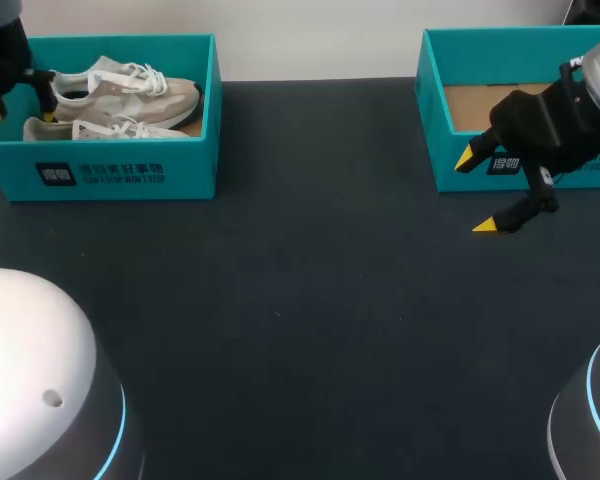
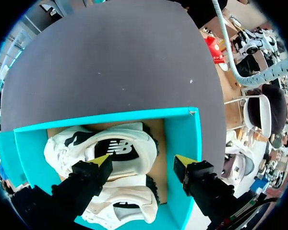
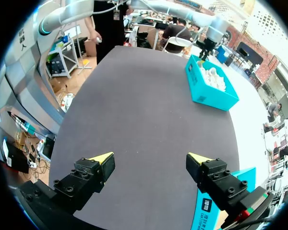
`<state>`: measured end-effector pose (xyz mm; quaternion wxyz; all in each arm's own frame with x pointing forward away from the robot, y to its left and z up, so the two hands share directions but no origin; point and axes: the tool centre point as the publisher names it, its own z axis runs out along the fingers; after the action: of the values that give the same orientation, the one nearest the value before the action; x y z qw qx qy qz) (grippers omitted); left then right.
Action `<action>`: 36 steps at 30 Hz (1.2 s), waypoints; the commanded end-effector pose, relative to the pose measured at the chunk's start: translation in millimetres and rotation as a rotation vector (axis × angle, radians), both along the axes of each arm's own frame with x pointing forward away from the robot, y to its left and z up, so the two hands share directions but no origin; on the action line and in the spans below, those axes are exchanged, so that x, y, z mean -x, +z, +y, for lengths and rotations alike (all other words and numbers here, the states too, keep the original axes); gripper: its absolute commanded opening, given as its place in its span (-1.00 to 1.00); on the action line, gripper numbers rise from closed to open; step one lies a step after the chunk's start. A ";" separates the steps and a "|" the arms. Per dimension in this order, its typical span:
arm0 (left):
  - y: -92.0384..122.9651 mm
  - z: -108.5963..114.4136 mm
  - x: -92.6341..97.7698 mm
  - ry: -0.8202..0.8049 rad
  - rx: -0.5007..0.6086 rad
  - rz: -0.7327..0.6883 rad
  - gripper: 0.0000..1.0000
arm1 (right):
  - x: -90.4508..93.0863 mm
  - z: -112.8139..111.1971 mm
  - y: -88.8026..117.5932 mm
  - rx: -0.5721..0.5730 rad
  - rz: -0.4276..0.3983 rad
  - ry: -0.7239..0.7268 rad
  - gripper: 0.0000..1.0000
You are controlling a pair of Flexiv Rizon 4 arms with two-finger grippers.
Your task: Take the shoe out of the shoebox, open the shoe tongue, remove and reinsert the insole, then place the shoe into the shoebox
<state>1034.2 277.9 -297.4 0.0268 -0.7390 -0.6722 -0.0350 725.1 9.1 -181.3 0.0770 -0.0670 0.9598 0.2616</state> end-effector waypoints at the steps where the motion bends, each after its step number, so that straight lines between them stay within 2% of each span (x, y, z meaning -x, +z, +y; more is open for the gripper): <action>1: -15.3 -0.2 -3.4 0.003 -0.007 0.002 0.65 | -1.2 1.2 -0.9 0.002 0.002 0.000 1.00; 20: -63.3 6.7 -2.3 0.032 -0.027 -0.031 0.35 | -1.2 1.2 -0.9 0.002 0.002 0.000 1.00; 21: -65.1 6.6 -1.5 0.031 -0.029 -0.031 0.29 | -1.2 1.2 -0.9 0.002 0.002 0.000 1.00; 23: -67.9 6.5 -0.1 0.034 -0.031 -0.034 0.01 | -1.2 1.2 -0.9 0.002 0.002 0.000 1.00; 28: -75.0 8.4 1.8 0.037 -0.046 -0.019 -0.25 | -1.2 1.2 -0.9 0.002 0.002 0.000 1.00; 31: -76.3 9.5 2.1 0.039 -0.054 -0.017 -0.59 | -1.2 1.2 -0.9 0.002 0.002 0.000 1.00; 34: -76.1 10.4 2.0 0.035 -0.066 -0.019 -0.85 | -1.2 1.2 -0.9 0.002 0.002 0.000 1.00; 35: -75.9 10.8 2.0 0.034 -0.069 -0.022 -1.00 | -1.2 1.2 -0.9 0.002 0.002 0.000 1.00; 36: -75.5 11.3 1.8 0.031 -0.073 -0.020 -1.00 | -1.2 1.2 -0.9 0.002 0.002 0.000 1.00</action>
<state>1033.9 296.9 -367.0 0.0456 -0.7266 -0.6825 -0.0647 725.1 9.1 -181.3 0.0770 -0.0670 0.9598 0.2616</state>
